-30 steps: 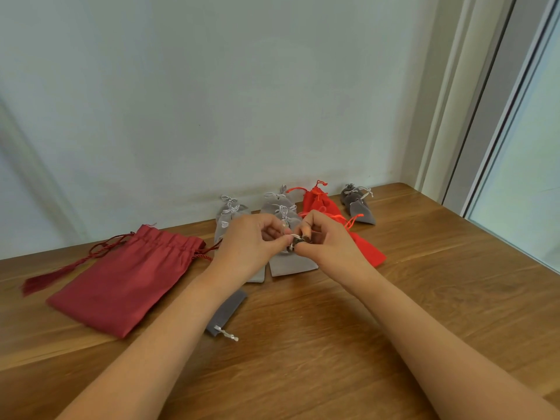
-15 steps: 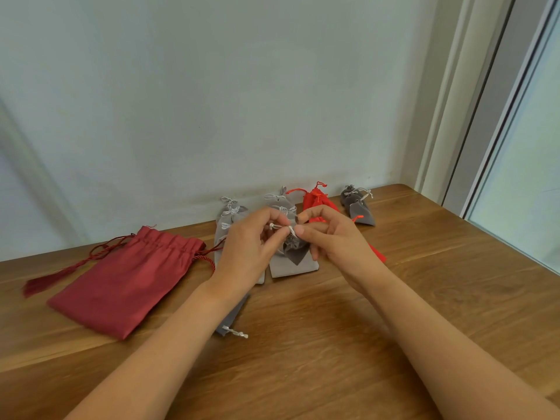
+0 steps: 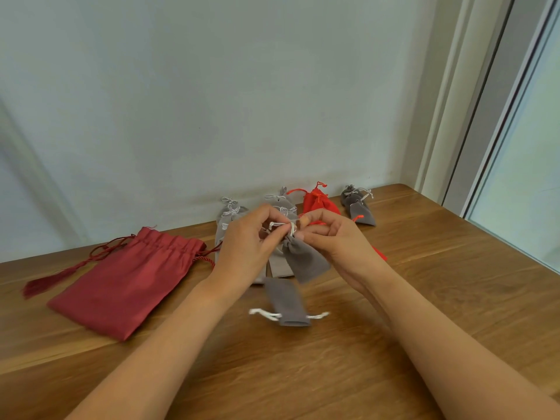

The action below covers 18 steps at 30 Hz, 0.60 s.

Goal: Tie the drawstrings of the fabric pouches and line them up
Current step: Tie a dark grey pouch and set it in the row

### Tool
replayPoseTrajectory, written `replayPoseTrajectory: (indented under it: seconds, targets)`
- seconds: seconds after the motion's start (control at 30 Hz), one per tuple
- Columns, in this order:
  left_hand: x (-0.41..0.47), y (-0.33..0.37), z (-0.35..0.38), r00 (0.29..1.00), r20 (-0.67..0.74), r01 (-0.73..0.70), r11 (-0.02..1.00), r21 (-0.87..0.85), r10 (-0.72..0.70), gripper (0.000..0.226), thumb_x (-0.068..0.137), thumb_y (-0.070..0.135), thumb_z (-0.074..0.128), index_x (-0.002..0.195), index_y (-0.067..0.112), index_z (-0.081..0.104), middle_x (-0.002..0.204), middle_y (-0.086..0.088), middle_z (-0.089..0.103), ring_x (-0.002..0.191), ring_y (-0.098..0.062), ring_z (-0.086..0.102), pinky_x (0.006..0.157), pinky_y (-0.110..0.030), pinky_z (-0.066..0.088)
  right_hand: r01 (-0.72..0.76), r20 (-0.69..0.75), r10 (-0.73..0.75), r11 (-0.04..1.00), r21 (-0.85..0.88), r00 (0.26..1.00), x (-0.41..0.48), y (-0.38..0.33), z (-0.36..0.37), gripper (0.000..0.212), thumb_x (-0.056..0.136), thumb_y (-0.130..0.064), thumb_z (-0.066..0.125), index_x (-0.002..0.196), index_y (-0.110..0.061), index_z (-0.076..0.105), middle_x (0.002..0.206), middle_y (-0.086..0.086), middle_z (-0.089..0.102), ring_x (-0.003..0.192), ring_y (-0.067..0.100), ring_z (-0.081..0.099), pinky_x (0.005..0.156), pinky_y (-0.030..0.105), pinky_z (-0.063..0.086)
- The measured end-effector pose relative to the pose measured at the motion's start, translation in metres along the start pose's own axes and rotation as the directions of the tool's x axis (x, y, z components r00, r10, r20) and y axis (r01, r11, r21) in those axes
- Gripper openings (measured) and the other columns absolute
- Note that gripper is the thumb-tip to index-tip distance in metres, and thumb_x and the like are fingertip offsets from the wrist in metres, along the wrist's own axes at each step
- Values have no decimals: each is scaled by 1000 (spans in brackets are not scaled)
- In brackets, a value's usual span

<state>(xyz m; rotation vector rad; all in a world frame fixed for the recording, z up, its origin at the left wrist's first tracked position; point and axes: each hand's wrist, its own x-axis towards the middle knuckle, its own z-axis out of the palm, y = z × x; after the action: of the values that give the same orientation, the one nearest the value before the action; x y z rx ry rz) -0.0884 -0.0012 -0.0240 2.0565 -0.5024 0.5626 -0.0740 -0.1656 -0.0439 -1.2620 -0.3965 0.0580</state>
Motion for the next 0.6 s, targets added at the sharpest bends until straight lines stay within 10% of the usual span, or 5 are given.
replayPoseTrajectory:
  seconds: [0.6]
  targets:
    - [-17, -24, 34, 974, 11, 224, 966, -131, -225, 15, 86, 15, 69, 79, 28, 67, 79, 7, 70, 76, -6, 65, 69, -18, 51, -160, -85, 156, 986, -48, 984, 5, 29, -10, 20, 87, 9, 55, 81, -10, 57, 75, 10, 57, 66, 15, 55, 64, 24, 45]
